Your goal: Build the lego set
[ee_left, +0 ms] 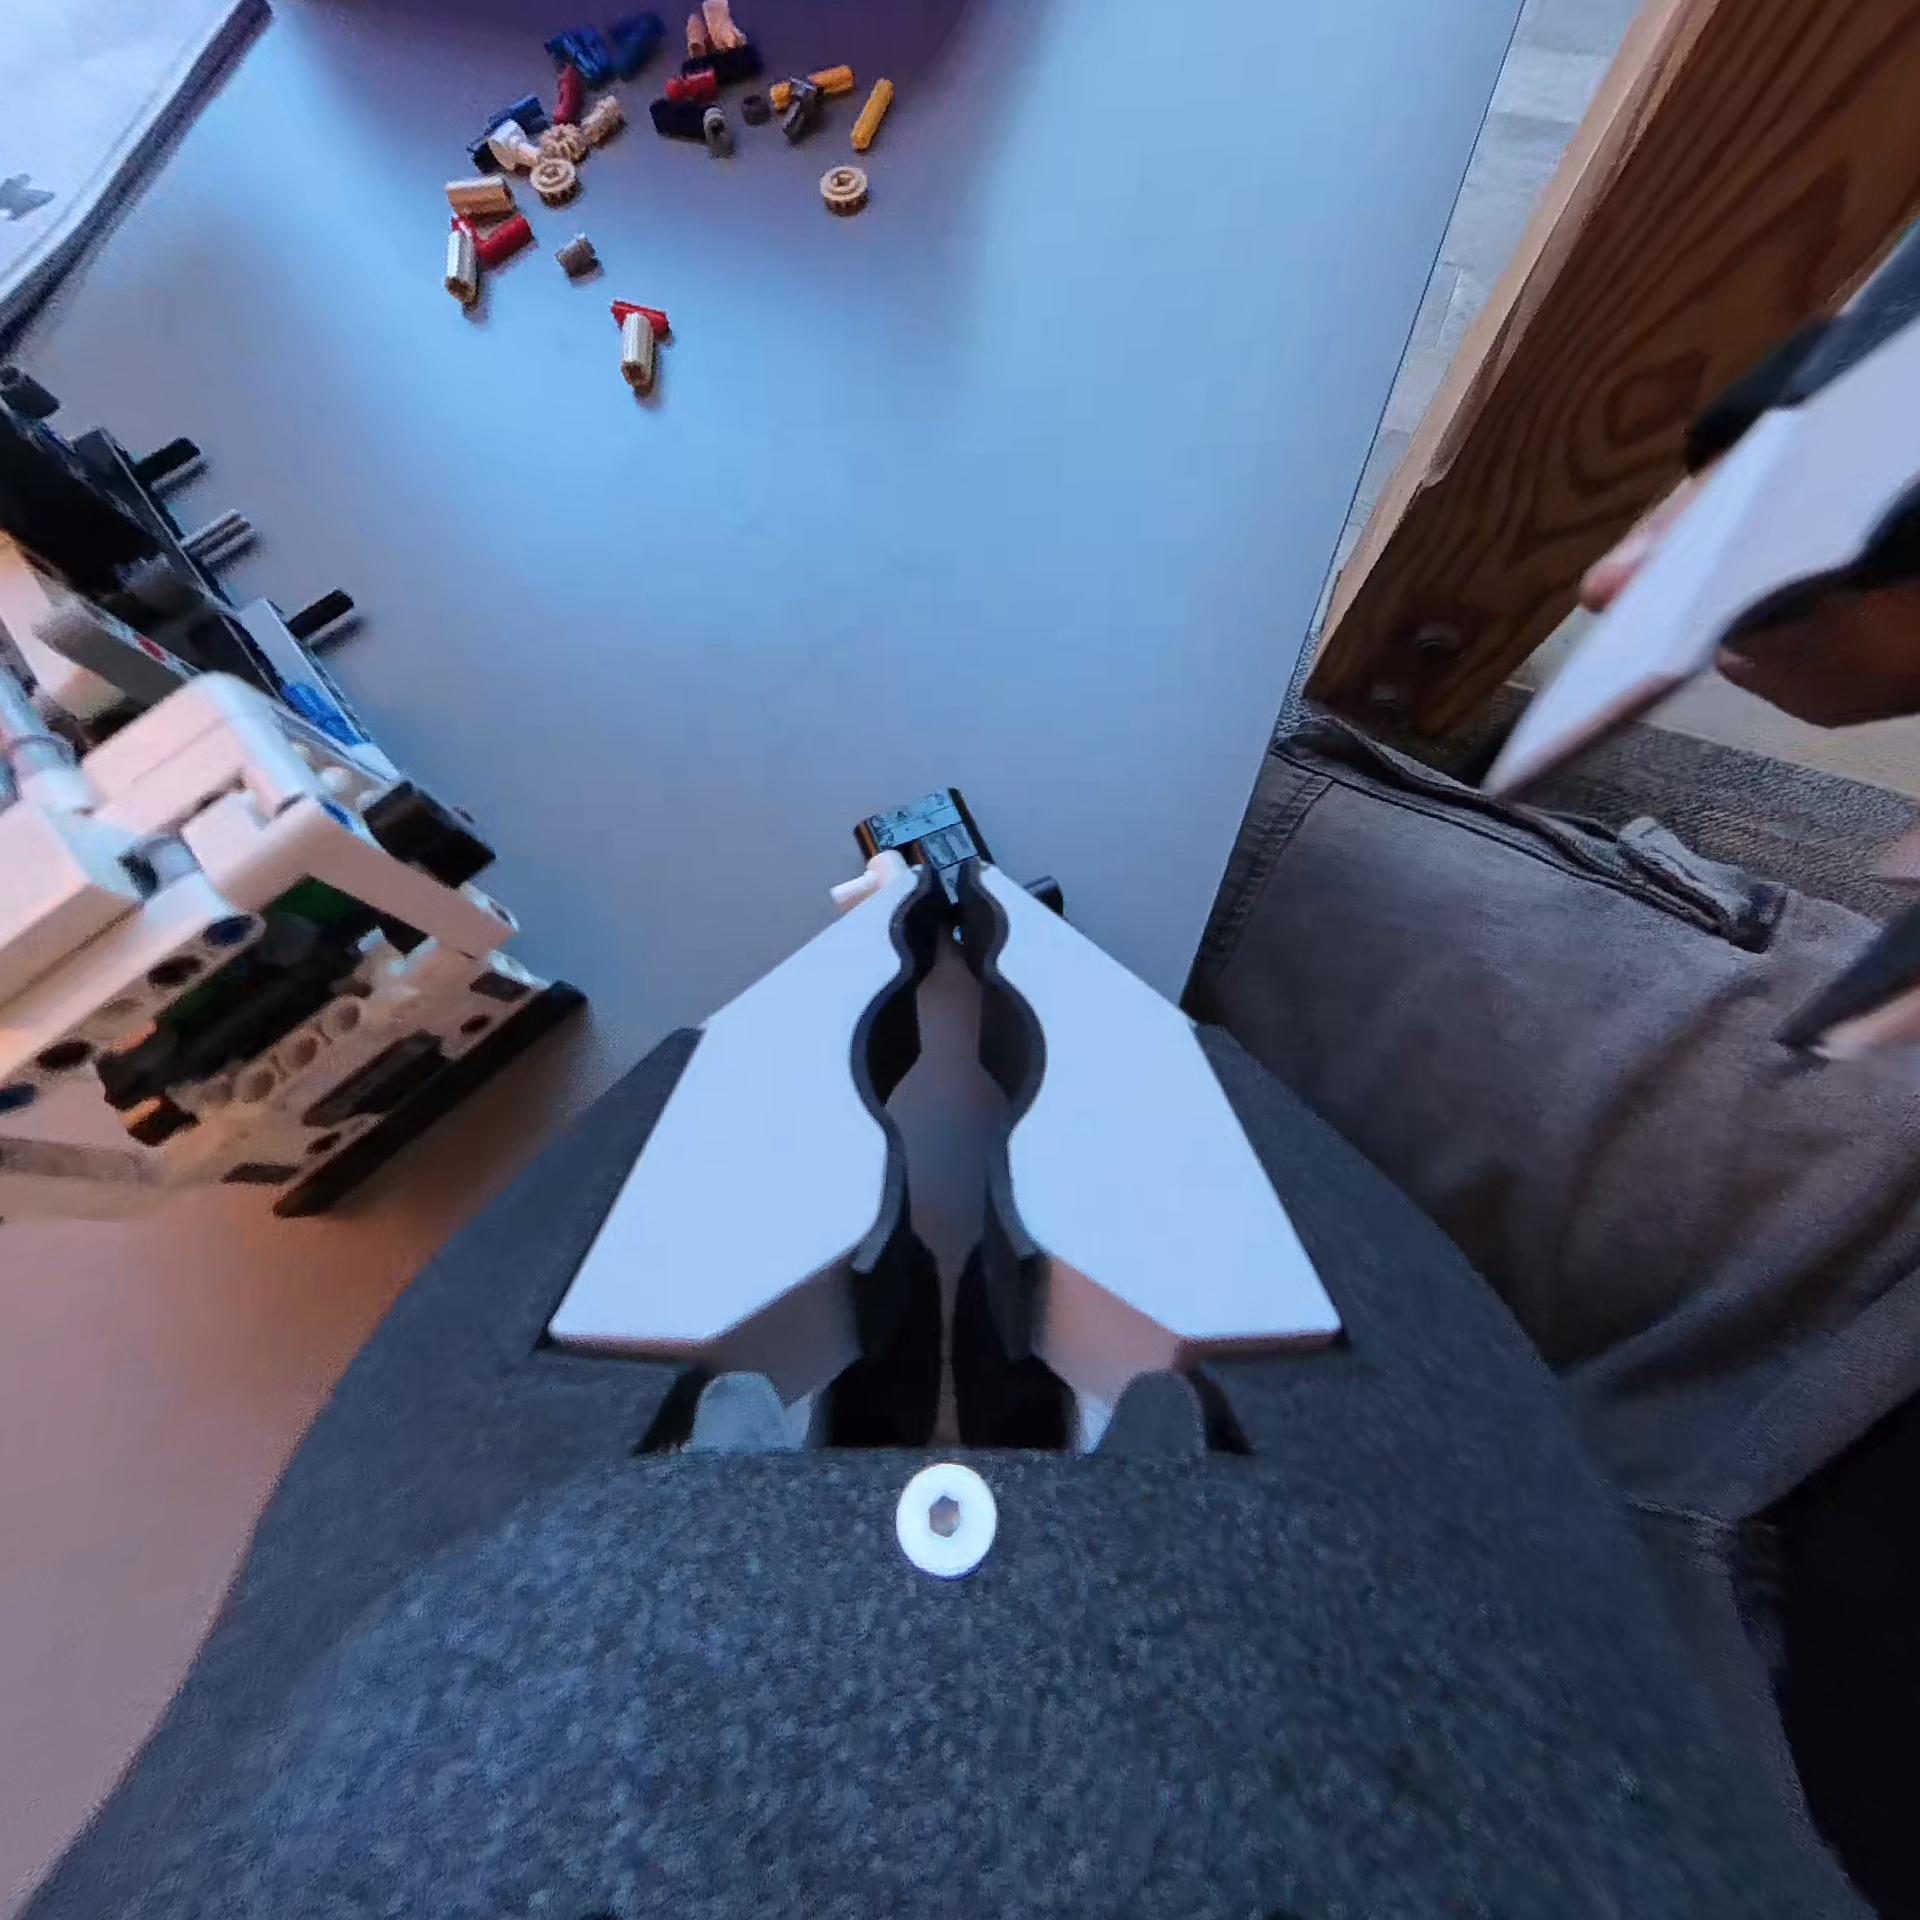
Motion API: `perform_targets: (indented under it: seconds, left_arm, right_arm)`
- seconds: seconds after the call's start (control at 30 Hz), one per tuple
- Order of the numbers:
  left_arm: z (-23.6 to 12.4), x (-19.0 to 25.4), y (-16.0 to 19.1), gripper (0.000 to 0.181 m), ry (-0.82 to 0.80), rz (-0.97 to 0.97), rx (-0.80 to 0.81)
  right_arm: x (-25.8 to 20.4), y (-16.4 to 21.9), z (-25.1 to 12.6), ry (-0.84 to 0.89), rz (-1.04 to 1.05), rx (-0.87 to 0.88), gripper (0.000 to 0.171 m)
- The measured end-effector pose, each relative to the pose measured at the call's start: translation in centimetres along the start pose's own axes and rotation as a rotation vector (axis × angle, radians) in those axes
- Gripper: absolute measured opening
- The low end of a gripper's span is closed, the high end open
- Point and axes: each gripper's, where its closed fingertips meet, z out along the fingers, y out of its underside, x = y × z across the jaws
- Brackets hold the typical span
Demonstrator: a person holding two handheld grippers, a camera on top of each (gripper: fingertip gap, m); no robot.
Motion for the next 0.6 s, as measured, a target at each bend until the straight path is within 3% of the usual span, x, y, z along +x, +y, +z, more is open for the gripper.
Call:
perform_targets:
  seconds: [0.17,0.3,0.47,0.6]
  left_arm:
    - [-1.6,0.1,0.0,0.030,-0.030,-0.019,0.031]
    - [-1.9,0.0,0.9,0.055,-0.032,0.161,-0.003]
    - [-1.0,-0.4,0.6,0.058,0.100,0.266,0.009]
    - [-0.8,0.3,-0.1,0.053,0.247,0.239,0.026]
  right_arm:
    - [1.0,-0.7,0.7,-0.011,0.049,-0.058,0.059]
    - [0.5,-0.1,1.2,-0.018,0.057,-0.054,0.059]
    - [-1.8,1.4,1.9,-0.112,0.092,-0.078,0.059]
    - [-2.6,1.6,2.0,-0.154,0.095,-0.084,0.056]
